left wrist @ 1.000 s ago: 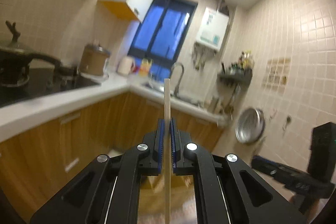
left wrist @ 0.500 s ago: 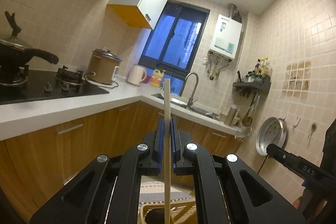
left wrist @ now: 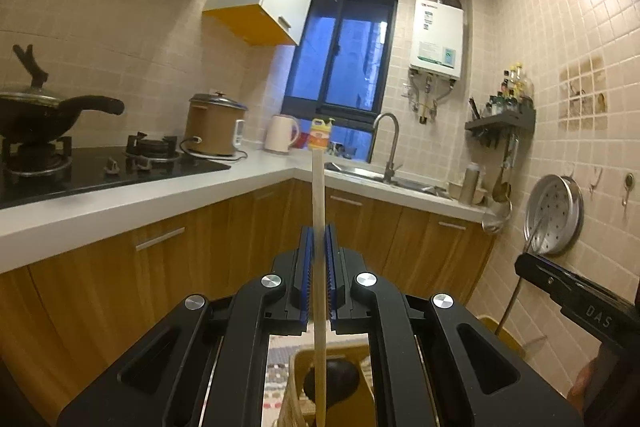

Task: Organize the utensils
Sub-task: 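Lower the chopstick into the holder with the left tool while the right tool drops its spoon in, then grasp another wooden chopstick with the left tool while the right tool grasps a clear spoon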

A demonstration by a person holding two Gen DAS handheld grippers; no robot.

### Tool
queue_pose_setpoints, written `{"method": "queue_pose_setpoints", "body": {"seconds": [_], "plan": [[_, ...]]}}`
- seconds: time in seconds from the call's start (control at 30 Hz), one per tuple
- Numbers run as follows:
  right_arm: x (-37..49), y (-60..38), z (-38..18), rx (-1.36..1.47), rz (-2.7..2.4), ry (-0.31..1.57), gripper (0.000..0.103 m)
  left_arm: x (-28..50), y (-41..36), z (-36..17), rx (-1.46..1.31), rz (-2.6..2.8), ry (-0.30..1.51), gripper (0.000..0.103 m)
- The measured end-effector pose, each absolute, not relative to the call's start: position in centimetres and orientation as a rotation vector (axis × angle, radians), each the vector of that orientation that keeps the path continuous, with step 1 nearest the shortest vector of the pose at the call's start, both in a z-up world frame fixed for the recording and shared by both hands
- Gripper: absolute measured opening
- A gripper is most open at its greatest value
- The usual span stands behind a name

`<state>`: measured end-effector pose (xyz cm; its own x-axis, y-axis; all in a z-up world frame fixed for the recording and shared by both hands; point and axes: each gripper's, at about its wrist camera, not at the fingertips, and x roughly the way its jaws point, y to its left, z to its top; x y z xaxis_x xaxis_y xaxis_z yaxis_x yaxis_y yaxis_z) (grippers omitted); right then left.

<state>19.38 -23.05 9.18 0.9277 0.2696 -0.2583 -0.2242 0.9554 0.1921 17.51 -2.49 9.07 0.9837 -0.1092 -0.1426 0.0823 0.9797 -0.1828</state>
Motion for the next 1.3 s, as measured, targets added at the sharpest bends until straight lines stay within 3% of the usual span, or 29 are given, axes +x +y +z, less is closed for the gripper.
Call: {"method": "queue_pose_setpoints", "body": {"seconds": [0.13,0.2,0.27,0.37,0.57,0.8,1.1,1.3], "plan": [[18.0,-23.2,9.6,0.172,0.281,0.312,0.029,16.4,-1.8,9.7,-0.202,-0.124,0.188,0.012],[16.9,-23.4,9.9,0.177,0.291,0.321,0.035,15.5,-1.3,10.0,-0.215,-0.141,0.203,0.021],[15.8,-23.4,10.0,0.168,0.288,0.318,0.035,14.5,-1.0,10.3,-0.213,-0.136,0.202,0.021],[14.0,-23.2,10.4,0.146,0.282,0.313,0.053,12.6,-0.5,11.0,-0.223,-0.144,0.212,0.030],[10.7,-23.5,10.9,0.154,0.290,0.346,0.053,9.3,0.5,11.2,-0.237,-0.141,0.277,0.031],[6.9,-23.6,11.0,0.148,0.312,0.433,0.053,6.8,1.5,8.9,-0.225,-0.190,0.511,0.031],[5.9,-22.1,8.2,0.117,0.353,0.670,0.053,5.7,0.6,0.0,-0.186,-0.364,0.934,0.031],[6.4,-21.3,3.6,0.142,0.380,0.837,0.053,5.5,0.1,-4.5,-0.206,-0.409,1.049,0.031]]}}
